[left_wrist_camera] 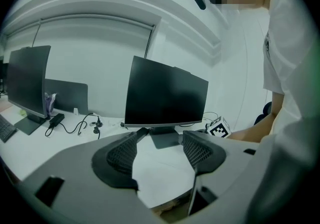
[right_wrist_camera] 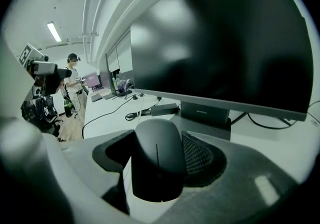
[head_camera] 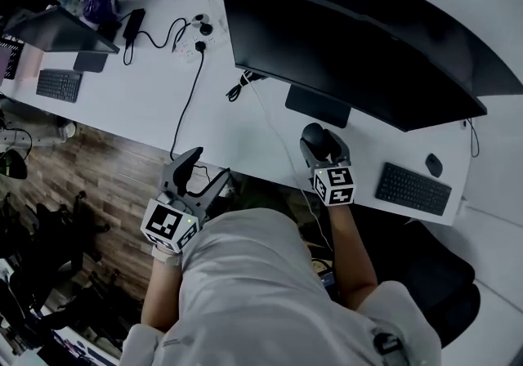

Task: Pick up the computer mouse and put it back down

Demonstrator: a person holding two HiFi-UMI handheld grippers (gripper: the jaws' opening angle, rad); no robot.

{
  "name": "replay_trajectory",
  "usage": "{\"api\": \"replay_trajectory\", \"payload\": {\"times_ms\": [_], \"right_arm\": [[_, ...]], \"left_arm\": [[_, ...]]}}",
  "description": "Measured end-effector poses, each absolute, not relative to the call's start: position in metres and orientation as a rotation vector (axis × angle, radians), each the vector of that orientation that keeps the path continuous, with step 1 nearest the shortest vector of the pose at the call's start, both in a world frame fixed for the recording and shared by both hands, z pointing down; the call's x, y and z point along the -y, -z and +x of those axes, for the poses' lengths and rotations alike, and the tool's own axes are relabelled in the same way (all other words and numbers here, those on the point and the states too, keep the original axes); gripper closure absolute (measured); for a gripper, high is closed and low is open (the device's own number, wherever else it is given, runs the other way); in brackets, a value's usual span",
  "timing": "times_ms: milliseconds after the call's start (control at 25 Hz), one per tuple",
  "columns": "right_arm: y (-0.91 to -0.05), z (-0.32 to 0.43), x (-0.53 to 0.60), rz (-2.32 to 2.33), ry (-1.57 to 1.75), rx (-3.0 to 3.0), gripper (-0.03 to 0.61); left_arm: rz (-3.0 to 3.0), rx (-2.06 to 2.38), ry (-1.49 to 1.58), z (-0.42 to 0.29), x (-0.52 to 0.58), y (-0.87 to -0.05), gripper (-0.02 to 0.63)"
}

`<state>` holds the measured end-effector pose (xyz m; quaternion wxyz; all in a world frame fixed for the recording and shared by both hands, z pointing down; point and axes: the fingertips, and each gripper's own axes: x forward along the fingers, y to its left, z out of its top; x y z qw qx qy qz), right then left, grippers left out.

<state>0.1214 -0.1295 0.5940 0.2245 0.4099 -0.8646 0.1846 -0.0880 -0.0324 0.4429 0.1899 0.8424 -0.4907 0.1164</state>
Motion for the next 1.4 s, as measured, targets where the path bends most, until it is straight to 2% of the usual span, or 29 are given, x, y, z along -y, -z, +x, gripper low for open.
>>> {"api": "replay_trajectory", "payload": {"times_ms": [680, 1400], "right_arm": [[-0.677, 0.093, 0.139, 0.976, -0.575, 2.253, 0.282], [-0.704, 0.084, 0.14, 0.982, -0.518, 2.138, 0.281]], "left_arm": [[2.235, 1.488, -0.382, -0.118, 0.018, -0.471, 0.333], [2.194, 1.522, -0.379, -0.138, 0.005, -0.475, 0.333]]}}
